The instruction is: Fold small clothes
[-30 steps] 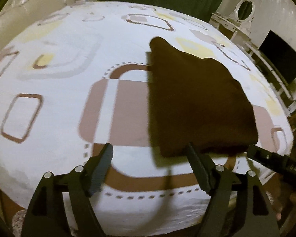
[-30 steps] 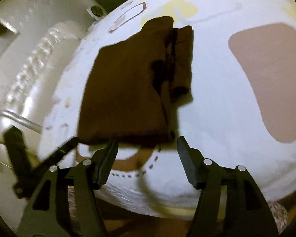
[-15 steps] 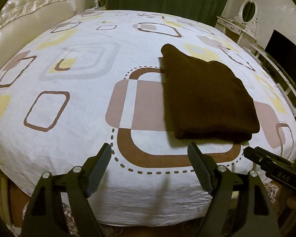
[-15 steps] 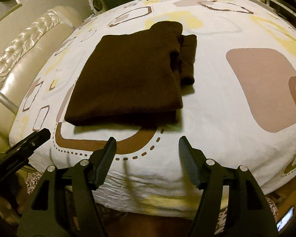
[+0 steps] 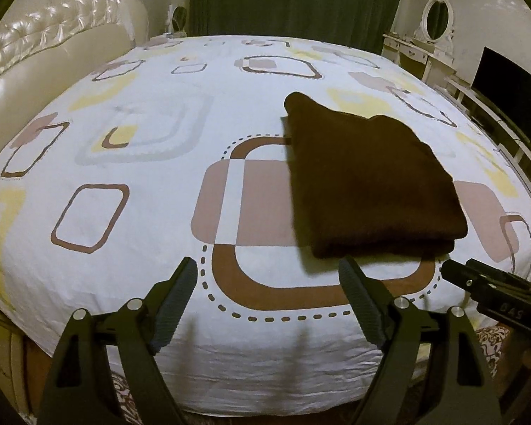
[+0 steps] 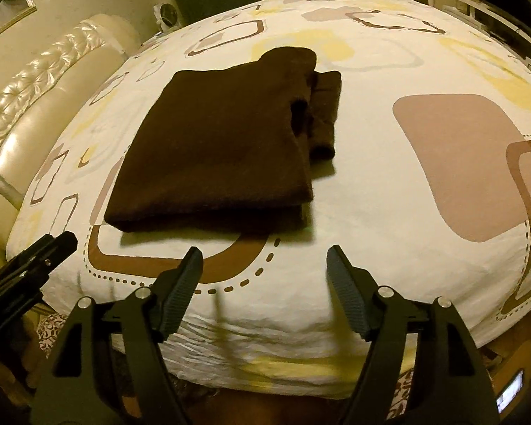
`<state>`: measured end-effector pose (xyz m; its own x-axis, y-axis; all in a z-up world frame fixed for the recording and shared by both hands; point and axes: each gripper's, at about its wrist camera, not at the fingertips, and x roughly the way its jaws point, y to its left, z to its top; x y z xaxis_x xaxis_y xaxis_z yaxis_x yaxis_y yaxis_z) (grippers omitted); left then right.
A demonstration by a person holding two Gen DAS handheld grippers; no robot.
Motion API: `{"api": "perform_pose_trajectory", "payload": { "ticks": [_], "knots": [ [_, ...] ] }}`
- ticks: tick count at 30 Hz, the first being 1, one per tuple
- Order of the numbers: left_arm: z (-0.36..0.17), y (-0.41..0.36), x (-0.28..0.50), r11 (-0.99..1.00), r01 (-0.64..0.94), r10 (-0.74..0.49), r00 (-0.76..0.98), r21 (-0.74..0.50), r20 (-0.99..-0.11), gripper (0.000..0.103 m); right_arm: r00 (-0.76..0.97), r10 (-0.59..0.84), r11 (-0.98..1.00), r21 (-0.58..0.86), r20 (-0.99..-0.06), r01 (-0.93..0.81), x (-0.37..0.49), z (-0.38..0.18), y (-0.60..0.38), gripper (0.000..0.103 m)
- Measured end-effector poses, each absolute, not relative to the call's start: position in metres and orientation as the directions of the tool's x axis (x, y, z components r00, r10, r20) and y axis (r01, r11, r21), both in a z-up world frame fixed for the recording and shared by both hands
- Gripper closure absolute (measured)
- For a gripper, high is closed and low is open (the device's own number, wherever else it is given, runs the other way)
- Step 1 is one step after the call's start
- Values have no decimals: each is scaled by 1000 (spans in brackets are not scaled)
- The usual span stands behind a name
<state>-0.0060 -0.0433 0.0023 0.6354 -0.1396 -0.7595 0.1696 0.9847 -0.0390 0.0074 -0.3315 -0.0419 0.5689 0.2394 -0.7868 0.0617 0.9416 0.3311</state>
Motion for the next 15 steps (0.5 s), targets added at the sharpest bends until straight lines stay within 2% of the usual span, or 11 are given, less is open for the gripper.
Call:
{"api": "perform_pose_trajectory", "payload": {
  "ticks": [15],
  "knots": [
    [6,-52,-9,983,181,-142,652,-29,-745,21,573,233,942,329,-786,69,9,-43,-333,29]
  ]
}}
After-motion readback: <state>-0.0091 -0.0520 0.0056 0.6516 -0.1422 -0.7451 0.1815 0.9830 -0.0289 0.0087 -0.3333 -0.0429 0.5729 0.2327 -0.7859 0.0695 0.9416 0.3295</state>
